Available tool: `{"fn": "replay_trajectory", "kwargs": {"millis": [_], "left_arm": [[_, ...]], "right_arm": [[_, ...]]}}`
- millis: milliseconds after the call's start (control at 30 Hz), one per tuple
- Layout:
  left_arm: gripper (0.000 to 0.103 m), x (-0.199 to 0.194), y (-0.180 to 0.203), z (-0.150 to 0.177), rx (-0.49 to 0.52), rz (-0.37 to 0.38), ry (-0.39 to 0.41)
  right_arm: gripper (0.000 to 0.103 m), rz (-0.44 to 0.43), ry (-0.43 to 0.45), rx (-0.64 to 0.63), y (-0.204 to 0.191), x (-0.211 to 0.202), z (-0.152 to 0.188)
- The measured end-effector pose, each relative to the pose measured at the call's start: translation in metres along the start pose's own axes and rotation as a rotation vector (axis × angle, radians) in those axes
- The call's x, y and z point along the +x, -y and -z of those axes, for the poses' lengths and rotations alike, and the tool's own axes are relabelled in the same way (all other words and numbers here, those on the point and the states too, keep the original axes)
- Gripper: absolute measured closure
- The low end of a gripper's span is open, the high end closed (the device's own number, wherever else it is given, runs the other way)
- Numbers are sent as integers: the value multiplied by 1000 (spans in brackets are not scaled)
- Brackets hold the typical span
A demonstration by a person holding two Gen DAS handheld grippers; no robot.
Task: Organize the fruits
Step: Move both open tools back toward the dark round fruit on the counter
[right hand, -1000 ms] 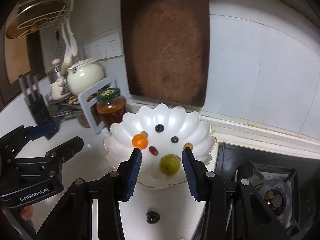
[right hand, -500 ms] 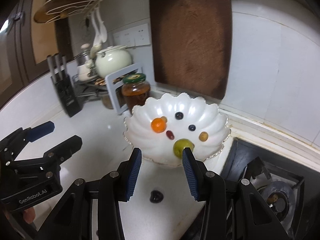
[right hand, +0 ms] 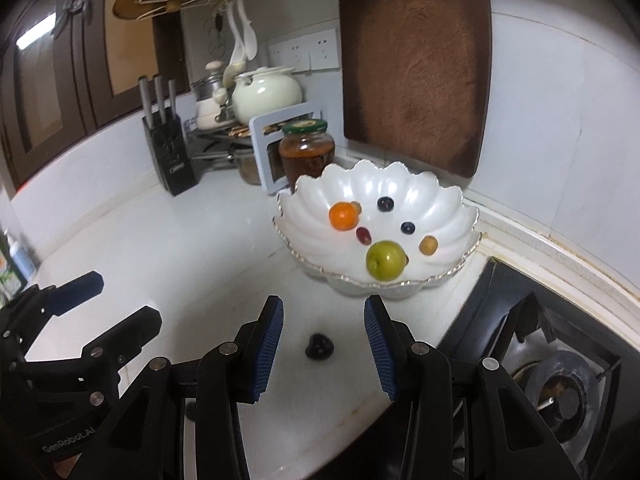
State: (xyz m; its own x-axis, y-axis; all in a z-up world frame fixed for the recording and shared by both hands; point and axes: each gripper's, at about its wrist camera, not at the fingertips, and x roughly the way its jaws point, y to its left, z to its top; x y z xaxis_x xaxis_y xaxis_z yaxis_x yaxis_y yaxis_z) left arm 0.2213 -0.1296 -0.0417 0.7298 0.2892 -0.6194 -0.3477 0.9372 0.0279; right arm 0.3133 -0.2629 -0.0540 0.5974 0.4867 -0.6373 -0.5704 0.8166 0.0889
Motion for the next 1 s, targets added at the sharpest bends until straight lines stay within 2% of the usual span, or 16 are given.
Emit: {"fn": "replay_trajectory", "kwargs": {"millis": [233, 433, 600, 1000], "left_arm": [[25, -10, 7, 22, -4, -65, -1], [25, -9, 11, 43, -18, -88, -33], [25, -7, 18, 58, 7, -133, -32], [33, 25, 21, 85, -41, -90, -173]], "right_arm": [[60, -15, -16, -44, -2, -1, 15], [60, -26, -30, -78, -4, 4, 24], [60, -31, -51, -109, -10, 13, 32], [60, -39, -141, -80, -9, 48, 43]]}}
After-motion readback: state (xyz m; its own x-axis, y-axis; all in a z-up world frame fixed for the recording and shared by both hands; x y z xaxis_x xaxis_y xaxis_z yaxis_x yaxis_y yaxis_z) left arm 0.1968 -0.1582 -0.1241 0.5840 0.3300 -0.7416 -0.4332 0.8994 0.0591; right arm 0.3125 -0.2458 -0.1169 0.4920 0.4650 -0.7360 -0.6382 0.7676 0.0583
